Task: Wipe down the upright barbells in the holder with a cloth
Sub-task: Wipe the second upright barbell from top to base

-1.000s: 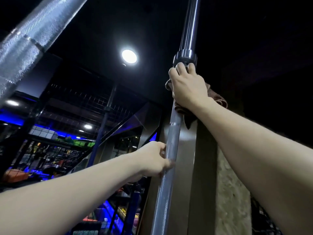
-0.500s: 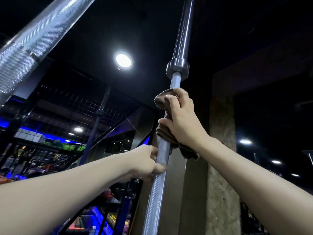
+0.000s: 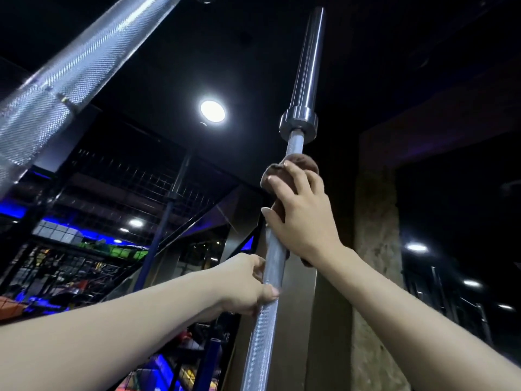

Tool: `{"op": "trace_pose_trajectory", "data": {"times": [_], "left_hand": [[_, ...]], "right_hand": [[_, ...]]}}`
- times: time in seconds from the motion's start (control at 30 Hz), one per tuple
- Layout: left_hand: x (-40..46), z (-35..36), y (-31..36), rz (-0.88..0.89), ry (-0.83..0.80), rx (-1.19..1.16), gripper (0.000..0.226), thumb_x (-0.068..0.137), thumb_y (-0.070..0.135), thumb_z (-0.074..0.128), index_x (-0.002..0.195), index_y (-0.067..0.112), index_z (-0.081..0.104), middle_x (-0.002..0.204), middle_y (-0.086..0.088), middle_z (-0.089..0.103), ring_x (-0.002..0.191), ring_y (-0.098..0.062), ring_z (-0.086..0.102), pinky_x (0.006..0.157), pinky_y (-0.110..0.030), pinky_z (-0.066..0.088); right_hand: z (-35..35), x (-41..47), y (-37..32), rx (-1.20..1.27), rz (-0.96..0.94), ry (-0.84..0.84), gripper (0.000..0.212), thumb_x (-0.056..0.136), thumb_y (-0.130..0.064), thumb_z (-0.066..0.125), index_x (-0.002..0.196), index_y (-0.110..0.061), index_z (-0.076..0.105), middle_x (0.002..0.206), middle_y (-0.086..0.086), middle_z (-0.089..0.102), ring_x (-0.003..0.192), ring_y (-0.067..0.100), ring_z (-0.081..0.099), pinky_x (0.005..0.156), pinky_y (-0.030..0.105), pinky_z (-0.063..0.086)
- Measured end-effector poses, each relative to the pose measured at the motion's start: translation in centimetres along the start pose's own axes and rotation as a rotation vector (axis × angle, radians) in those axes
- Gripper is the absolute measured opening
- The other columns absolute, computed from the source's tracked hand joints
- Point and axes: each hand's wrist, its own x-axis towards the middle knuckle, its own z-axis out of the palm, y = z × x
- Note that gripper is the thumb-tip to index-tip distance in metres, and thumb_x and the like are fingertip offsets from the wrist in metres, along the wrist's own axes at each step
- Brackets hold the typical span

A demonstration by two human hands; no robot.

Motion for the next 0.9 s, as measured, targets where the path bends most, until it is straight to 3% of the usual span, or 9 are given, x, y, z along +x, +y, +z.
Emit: {"op": "trace_pose_trajectory", "data": {"times": [0.1,0.23,0.4,0.5,0.57,0.63,0.73,0.83,0.9], "left_hand": [[0.2,0.3,-0.1,0.009,-0.013,-0.006,0.035,0.089,0.011,0.065,0.122,0.010,0.053,0.105,-0.012,0.065,0.095,-0.025,0.066,0.088,-0.042,0.055],[0.3,0.6,-0.3,0.025,-0.024,-0.024,0.018,0.090,0.010,0.063,0.108,0.008,0.059,0.083,-0.006,0.060,0.084,-0.022,0.061,0.091,-0.046,0.053],[0.2,0.6,-0.3,0.015,0.003,-0.002,0.023,0.090,0.009,0.061,0.113,0.006,0.057,0.090,-0.012,0.060,0.086,-0.025,0.062,0.089,-0.047,0.054],[0.1,0.4,-0.1,-0.003,0.015,0.010,0.035,0.090,0.011,0.062,0.124,0.010,0.051,0.107,-0.017,0.063,0.094,-0.025,0.064,0.087,-0.040,0.055],[-0.1,0.2,-0.1,0.001,0.019,0.015,0.036,0.090,0.013,0.062,0.124,0.012,0.052,0.103,-0.012,0.062,0.090,-0.021,0.062,0.088,-0.040,0.055],[-0.2,0.2,-0.1,0.017,0.008,-0.005,0.029,0.090,0.012,0.062,0.119,0.010,0.055,0.094,-0.009,0.060,0.087,-0.020,0.061,0.091,-0.044,0.053],[-0.2,0.4,-0.3,0.024,-0.003,-0.032,0.022,0.090,0.011,0.063,0.111,0.008,0.059,0.084,-0.006,0.057,0.083,-0.020,0.060,0.090,-0.045,0.053],[0.0,0.4,-0.5,0.026,-0.001,-0.028,0.020,0.089,0.012,0.064,0.108,0.010,0.060,0.084,-0.006,0.057,0.085,-0.021,0.060,0.091,-0.047,0.052],[0.1,0.4,-0.5,0.023,0.002,-0.027,0.021,0.088,0.013,0.066,0.108,0.010,0.060,0.087,-0.008,0.057,0.085,-0.023,0.059,0.092,-0.048,0.052]], "right_hand": [[0.1,1.9,1.4,-0.113,-0.028,0.022,0.025,0.079,-0.033,0.060,0.100,-0.022,0.068,0.124,0.010,0.057,0.111,0.036,0.050,0.068,0.042,0.050],[0.6,7.1,3.9,-0.177,0.108,-0.052,0.027,0.091,-0.035,0.052,0.113,-0.023,0.061,0.142,0.005,0.040,0.128,0.033,0.033,0.082,0.046,0.044],[0.8,6.0,2.6,-0.129,0.155,-0.072,0.033,0.094,-0.035,0.048,0.122,-0.019,0.054,0.145,0.006,0.033,0.127,0.035,0.030,0.076,0.046,0.048],[1.4,2.0,0.8,-0.147,-0.018,-0.030,0.030,0.092,-0.029,0.046,0.114,-0.016,0.061,0.131,0.010,0.048,0.118,0.037,0.044,0.078,0.048,0.046],[1.0,0.9,0.4,-0.133,-0.071,-0.033,0.029,0.094,-0.025,0.044,0.115,-0.018,0.063,0.129,0.006,0.050,0.120,0.030,0.044,0.086,0.049,0.045],[0.7,2.6,1.5,-0.097,-0.024,-0.054,0.029,0.097,-0.026,0.041,0.120,-0.020,0.060,0.133,0.004,0.046,0.123,0.026,0.038,0.092,0.047,0.043],[0.6,6.8,3.8,-0.079,0.041,-0.001,0.029,0.097,-0.032,0.046,0.120,-0.019,0.058,0.137,0.005,0.042,0.123,0.030,0.034,0.084,0.042,0.046],[1.0,7.5,4.3,0.009,0.022,0.054,0.025,0.098,-0.029,0.050,0.115,-0.013,0.061,0.135,0.004,0.044,0.111,0.023,0.030,0.081,0.015,0.033],[2.1,6.5,4.3,-0.088,0.004,0.164,0.027,0.098,-0.030,0.048,0.112,-0.012,0.062,0.131,0.006,0.049,0.108,0.026,0.034,0.082,0.025,0.042]]}}
